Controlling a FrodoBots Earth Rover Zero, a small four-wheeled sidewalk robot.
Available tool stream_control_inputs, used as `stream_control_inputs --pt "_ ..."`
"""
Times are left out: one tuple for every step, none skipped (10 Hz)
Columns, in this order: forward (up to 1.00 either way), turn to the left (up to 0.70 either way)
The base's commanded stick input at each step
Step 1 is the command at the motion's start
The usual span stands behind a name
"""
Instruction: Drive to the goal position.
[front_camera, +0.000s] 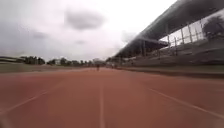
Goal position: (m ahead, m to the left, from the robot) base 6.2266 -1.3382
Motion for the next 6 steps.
stream_control_inputs --pt "0.7 -0.35" --pt "0.7 -0.28" --pt "0.7 -0.07" --pt "0.7 0.0" --pt "0.7 0.0" --pt "0.7 0.0"
